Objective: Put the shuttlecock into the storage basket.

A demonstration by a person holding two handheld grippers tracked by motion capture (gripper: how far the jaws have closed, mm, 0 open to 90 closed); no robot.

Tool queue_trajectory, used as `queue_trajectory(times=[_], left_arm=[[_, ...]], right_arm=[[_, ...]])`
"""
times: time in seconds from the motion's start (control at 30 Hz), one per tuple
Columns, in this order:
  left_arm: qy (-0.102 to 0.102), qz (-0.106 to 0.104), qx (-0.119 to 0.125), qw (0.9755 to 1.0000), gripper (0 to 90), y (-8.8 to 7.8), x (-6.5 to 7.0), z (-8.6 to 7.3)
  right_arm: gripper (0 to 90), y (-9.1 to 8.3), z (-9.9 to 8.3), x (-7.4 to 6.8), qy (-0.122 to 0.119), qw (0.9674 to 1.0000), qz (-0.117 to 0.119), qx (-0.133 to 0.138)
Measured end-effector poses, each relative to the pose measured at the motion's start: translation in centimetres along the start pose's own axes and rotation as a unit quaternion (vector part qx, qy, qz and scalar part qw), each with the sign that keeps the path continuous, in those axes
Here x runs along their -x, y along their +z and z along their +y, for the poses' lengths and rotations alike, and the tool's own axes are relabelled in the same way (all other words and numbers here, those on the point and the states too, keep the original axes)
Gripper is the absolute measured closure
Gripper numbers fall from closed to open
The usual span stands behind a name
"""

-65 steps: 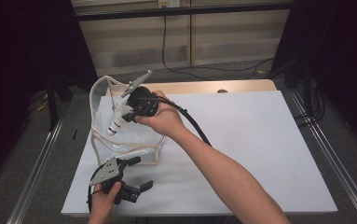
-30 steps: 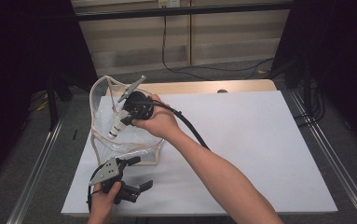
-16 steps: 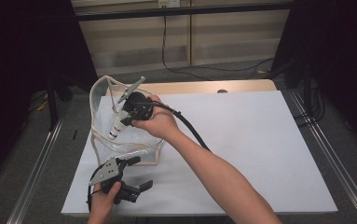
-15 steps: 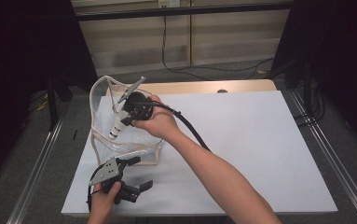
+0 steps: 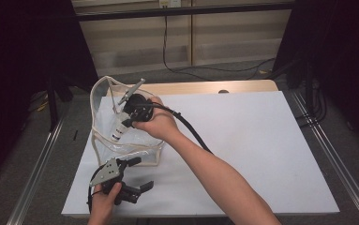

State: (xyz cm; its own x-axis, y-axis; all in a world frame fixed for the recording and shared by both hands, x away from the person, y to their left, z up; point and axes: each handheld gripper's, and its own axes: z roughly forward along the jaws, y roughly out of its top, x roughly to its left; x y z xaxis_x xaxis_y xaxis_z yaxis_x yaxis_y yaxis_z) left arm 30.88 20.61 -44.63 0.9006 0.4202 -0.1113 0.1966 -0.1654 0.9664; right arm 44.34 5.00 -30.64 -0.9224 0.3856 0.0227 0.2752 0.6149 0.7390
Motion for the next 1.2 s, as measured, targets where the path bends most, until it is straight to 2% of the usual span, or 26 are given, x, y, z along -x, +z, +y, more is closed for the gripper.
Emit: queue_trajectory(times=[1.2], left_arm=[[0.001,0.001,-0.001,1.0,2.2,-0.06,-0.05,0.01]], right_arm=[[88.2,0.72,-0.27,0.15,-0.002,0.9998,-0.001,-0.021]])
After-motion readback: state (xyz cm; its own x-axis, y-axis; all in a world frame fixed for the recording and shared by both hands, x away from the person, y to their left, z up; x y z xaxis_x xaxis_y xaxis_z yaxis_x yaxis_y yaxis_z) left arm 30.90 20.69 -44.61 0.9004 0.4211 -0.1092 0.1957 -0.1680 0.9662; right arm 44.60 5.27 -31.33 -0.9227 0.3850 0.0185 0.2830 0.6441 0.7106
